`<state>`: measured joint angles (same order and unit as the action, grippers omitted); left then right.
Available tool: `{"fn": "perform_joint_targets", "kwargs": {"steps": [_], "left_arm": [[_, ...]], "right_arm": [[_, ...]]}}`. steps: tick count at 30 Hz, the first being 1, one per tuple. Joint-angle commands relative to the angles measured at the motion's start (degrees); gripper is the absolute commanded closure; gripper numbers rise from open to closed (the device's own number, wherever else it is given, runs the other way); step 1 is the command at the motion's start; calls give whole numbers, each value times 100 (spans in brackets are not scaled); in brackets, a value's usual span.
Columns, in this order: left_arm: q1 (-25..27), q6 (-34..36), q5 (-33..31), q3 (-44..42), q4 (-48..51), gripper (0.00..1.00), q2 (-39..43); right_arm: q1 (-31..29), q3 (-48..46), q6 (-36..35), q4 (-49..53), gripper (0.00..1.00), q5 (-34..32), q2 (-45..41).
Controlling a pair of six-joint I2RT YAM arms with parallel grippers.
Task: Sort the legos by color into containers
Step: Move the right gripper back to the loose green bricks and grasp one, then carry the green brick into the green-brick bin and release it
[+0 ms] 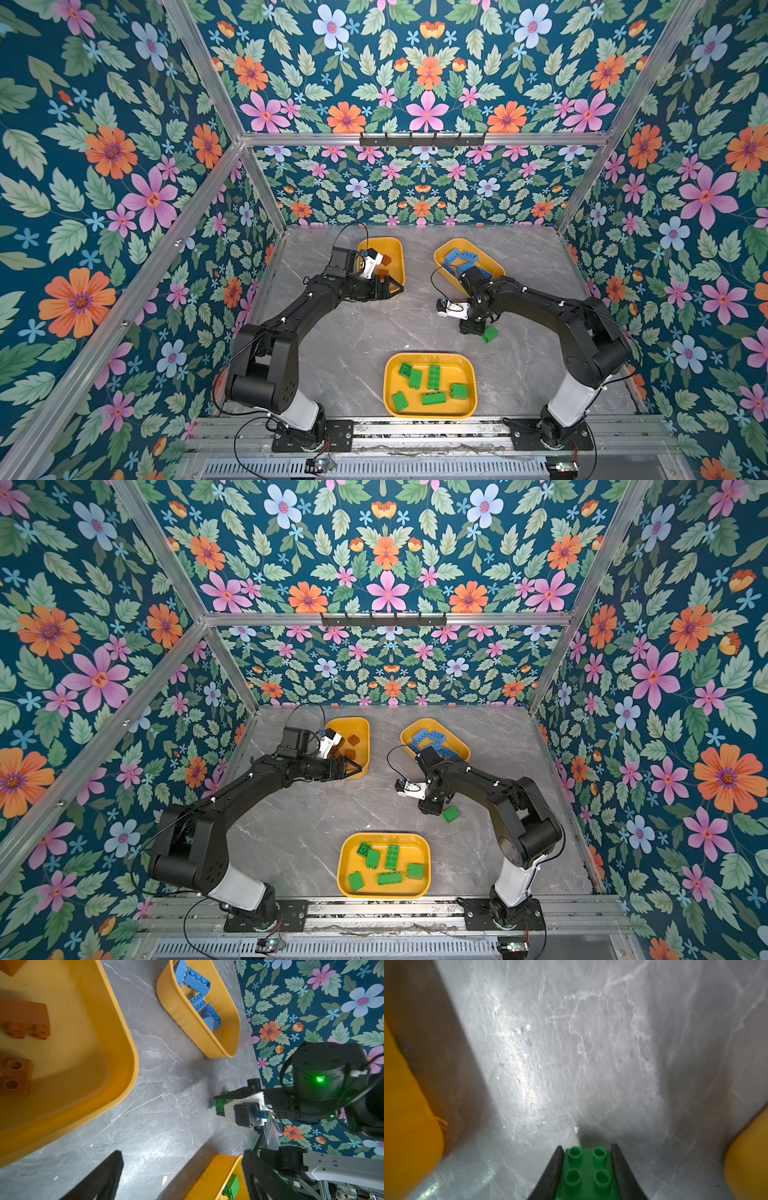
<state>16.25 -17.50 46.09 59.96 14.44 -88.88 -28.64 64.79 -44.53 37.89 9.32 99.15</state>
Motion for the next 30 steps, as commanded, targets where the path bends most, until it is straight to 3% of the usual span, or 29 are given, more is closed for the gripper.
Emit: {"fn": "perform_joint_targets", "kwargs": {"steps": [1, 7, 15, 25, 30], "left_arm": [[-10, 125, -30, 61, 96, 8, 16], [-15, 118, -57, 50, 105, 8, 56], [-12, 106, -99, 94, 152, 8, 113], [-16, 112, -95, 84, 200, 8, 151], [-12, 106, -87, 94, 225, 8, 159]], "right_arm": [[-7, 77, 378, 336, 83, 283, -296], [-272, -40, 644, 733, 82, 731, -1386], [-1501, -575, 1234, 743, 81, 1013, -2396], [-2504, -1123, 1837, -14, 78, 975, -2033], [-2674, -1127, 1826, -54, 66, 826, -1679]]}}
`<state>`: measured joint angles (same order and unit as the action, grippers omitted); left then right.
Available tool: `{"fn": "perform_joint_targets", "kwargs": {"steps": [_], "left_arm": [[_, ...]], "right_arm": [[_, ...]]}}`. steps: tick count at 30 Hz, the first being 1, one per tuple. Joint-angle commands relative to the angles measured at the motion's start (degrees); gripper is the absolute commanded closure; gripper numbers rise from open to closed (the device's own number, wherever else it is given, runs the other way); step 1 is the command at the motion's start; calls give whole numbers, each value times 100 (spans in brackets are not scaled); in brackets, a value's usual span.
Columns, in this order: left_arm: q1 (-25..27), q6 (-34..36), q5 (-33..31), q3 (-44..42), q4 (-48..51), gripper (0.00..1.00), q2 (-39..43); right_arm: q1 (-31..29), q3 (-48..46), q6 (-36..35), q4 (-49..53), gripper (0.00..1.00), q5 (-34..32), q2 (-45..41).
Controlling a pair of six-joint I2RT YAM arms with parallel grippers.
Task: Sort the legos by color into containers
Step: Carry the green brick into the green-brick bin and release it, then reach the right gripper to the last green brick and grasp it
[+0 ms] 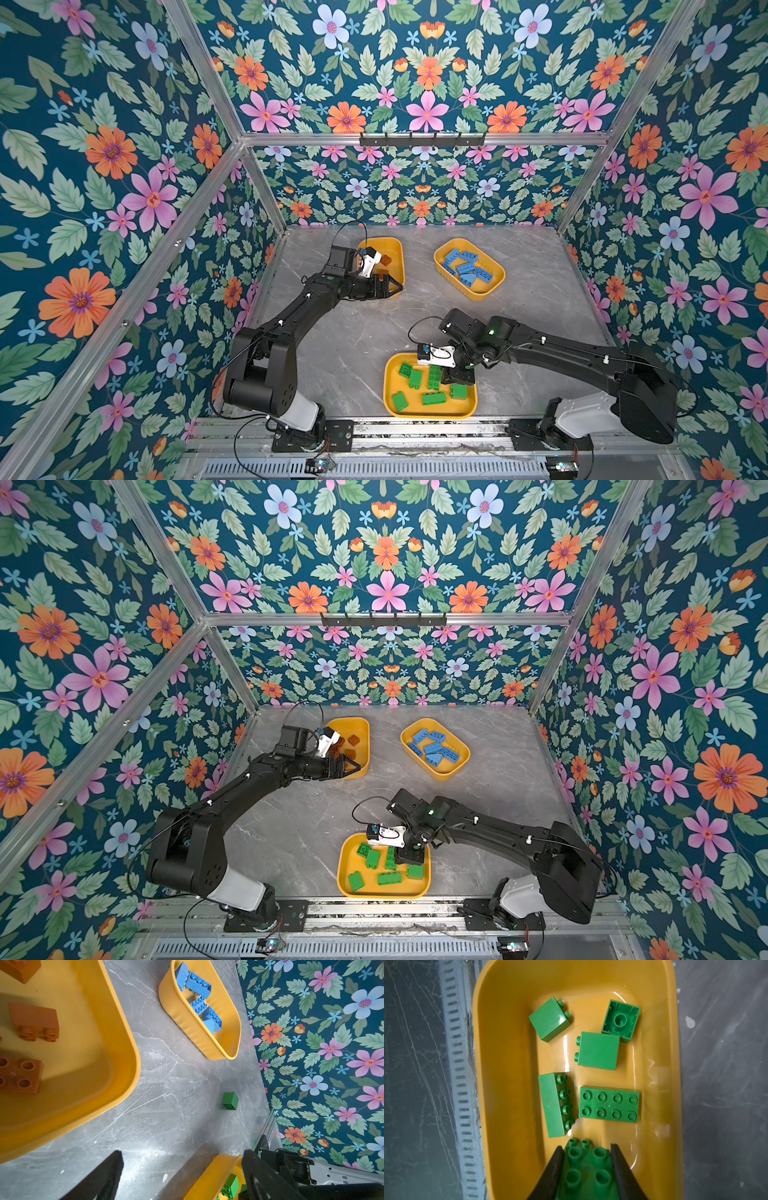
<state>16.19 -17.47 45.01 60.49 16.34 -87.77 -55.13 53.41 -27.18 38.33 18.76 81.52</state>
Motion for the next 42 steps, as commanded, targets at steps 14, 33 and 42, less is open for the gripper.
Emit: {"fn": "perform_joint_targets", "kwargs": {"steps": [14, 33, 42], "left_arm": [[-10, 132, 50, 63, 71, 8, 35], [-12, 14, 132, 38, -98, 8, -23], [-11, -2, 165, 68, -169, 8, -143]], "right_arm": [[956, 427, -237, 838, 33, -435, -760], [3233, 678, 4441, 639, 24, -1336, -408], [3029, 461, 8258, 851, 23, -2297, -398]]}}
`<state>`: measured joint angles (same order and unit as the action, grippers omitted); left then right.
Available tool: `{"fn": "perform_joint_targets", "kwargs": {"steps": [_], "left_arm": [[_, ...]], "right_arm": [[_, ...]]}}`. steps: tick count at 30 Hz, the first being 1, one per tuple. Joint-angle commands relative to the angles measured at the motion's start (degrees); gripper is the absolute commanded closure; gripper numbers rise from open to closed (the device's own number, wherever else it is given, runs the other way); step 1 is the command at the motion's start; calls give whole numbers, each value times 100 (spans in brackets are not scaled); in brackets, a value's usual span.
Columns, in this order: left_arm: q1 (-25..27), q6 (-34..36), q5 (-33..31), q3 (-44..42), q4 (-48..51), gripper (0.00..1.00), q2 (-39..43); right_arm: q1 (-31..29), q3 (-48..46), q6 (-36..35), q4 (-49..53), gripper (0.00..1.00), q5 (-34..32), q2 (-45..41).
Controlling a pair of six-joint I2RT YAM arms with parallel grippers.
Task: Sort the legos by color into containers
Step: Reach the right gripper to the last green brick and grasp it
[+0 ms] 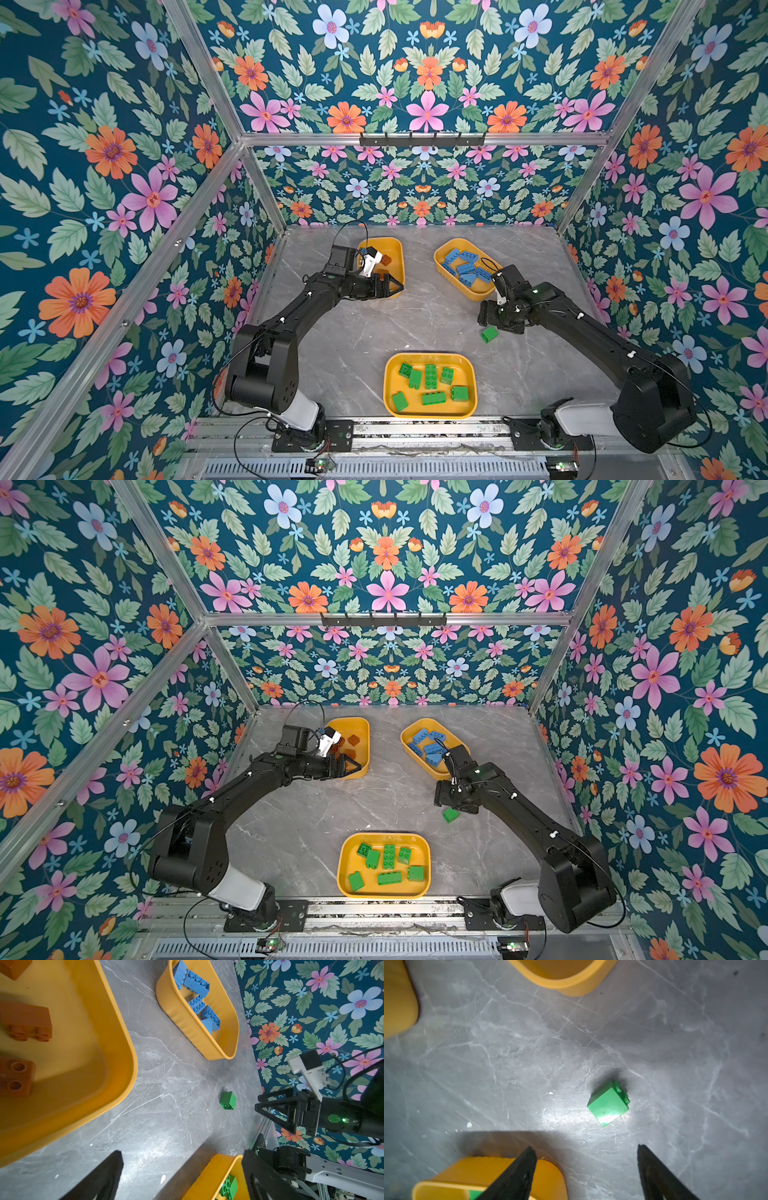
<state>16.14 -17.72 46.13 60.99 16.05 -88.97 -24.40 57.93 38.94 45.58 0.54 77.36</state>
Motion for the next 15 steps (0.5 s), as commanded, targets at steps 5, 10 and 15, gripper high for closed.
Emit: {"fn": "perform_joint_targets", "kwargs": {"steps": [5, 10, 15], "left_arm": [[-6, 25, 50, -43, -172, 8, -13], [-6, 35, 27, -104, -195, 8, 28], [-8, 53, -5, -183, -193, 8, 64]], "right_arm": [[-47, -19, 2617, 285, 23, -507, 361], [-47, -3, 2869, 110, 23, -383, 815], [-45, -100, 2980, -309, 27, -215, 1204]]}}
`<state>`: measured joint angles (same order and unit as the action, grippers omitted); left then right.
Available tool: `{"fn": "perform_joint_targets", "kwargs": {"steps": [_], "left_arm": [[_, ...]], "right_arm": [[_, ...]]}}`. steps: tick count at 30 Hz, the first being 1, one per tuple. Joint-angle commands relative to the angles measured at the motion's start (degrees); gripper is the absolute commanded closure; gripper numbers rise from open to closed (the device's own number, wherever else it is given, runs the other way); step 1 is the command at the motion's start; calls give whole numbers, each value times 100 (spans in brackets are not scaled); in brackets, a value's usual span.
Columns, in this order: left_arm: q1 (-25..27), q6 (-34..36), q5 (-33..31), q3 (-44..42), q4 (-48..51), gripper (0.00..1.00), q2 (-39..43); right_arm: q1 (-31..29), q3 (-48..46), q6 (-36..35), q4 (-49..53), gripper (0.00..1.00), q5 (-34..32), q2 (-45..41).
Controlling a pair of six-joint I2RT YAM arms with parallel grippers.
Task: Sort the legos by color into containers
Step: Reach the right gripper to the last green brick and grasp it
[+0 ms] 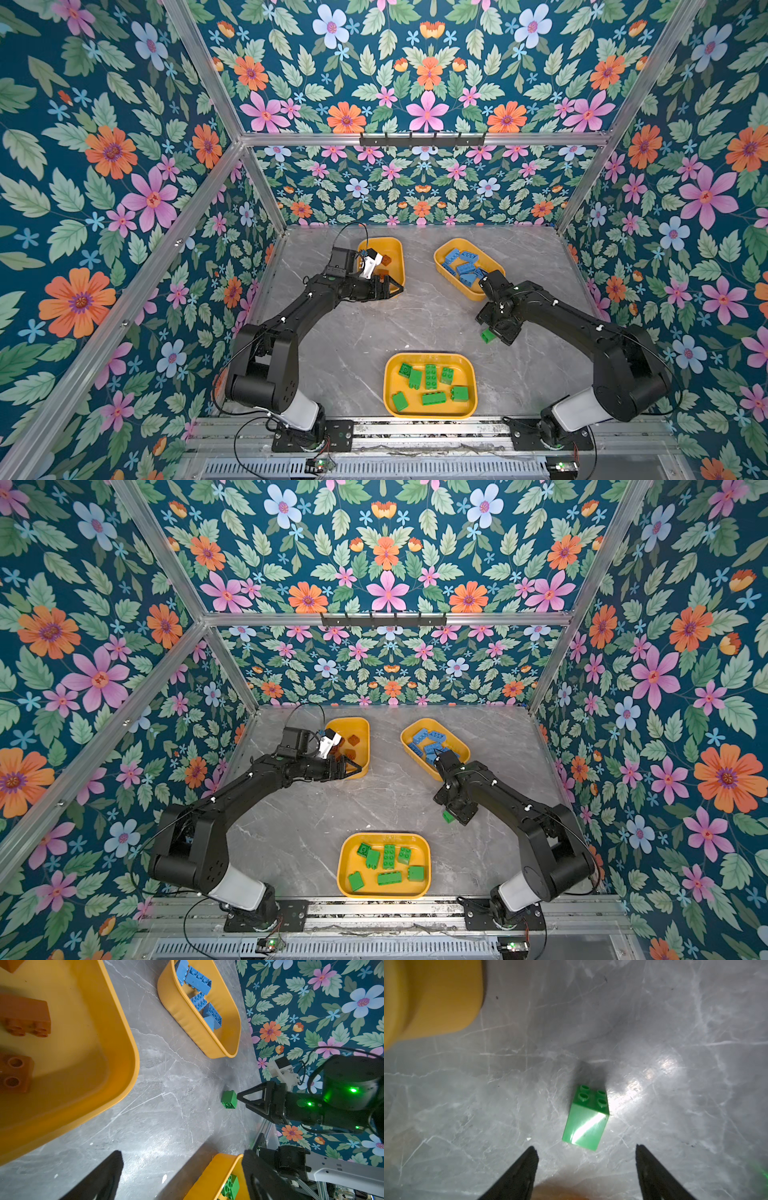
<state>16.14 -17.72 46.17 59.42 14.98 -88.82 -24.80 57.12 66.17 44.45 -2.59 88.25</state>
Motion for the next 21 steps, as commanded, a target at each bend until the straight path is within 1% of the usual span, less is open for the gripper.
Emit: {"fn": "perform_joint_targets", "kwargs": {"steps": [1, 6, 11, 12, 14, 18, 21], "left_arm": [[-6, 61, -25, -36, -83, 8, 63], [-6, 70, -45, -99, -109, 8, 90], [-6, 73, -56, -115, -110, 8, 101], [-6, 68, -48, -116, -105, 8, 101], [-6, 75, -44, -122, -109, 8, 110], [-6, 110, -47, -106, -57, 8, 112], [-10, 125, -42, -93, -40, 8, 103]], "right_arm": [[-8, -13, 272, -211, 28, 101, 201], [-7, 18, 291, -296, 35, 99, 468], [2, 47, 265, -367, 45, 14, 624], [3, 51, 265, -390, 47, -4, 827], [25, 70, 218, -393, 51, -21, 901], [19, 53, 145, -384, 63, -57, 901], [19, 29, 45, -392, 67, 11, 776]]}}
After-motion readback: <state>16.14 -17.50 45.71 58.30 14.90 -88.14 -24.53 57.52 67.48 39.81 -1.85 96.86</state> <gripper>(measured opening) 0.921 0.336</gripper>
